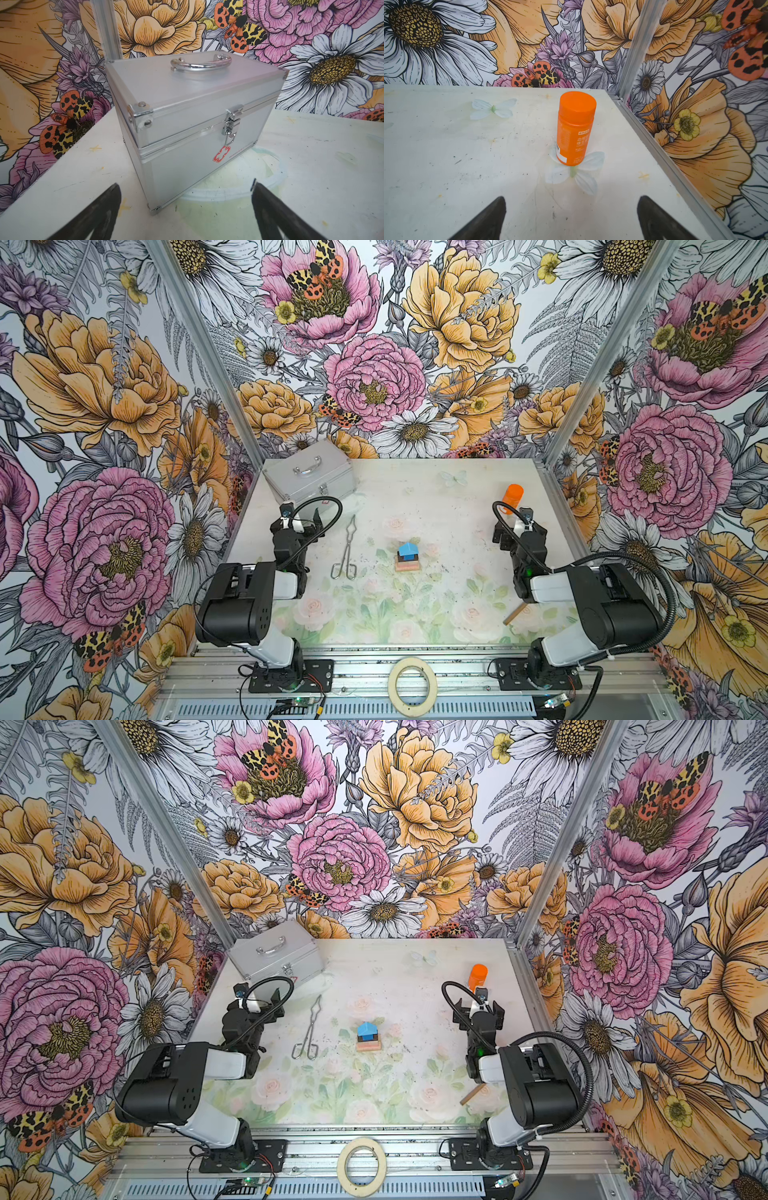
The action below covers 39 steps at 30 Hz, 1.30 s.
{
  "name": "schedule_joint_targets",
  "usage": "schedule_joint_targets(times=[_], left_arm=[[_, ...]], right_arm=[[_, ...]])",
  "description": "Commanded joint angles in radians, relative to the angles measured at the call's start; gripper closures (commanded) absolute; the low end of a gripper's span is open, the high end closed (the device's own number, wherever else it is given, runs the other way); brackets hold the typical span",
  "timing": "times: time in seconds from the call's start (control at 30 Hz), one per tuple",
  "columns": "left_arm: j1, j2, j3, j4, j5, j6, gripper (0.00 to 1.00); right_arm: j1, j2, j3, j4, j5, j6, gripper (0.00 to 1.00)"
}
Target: Build the wood block tower
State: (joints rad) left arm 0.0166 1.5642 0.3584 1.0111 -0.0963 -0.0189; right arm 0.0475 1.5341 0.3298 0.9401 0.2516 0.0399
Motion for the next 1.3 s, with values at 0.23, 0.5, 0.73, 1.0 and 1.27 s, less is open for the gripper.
schedule_joint_targets(times=[0.23, 0.5, 0.73, 1.0, 1.27], left_arm=[[-0.016, -0.012, 0.01, -0.051, -0.077, 0.007, 0.01], [-0.018, -0.012, 0.009, -0.049, -0.081, 0.008, 0.01], [-0.018, -0.012, 0.009, -0.05, -0.081, 0.008, 0.01], [-0.018, -0.012, 0.01, -0.051, -0.082, 0.008, 0.01], [-0.024, -0.012, 0.01, -0.051, -0.093, 0.013, 0.01]], right_arm=[[-0.047, 0.0, 0.055, -0.06, -0.051, 0.056, 0.0], [-0.047, 0.001, 0.056, -0.063, -0.05, 0.056, 0.0], [-0.047, 0.003, 0.058, -0.064, -0.051, 0.057, 0.0], [-0.047, 0.004, 0.06, -0.068, -0.051, 0.056, 0.0], [-0.047, 0.003, 0.057, -0.064, -0.051, 0.056, 0.0]])
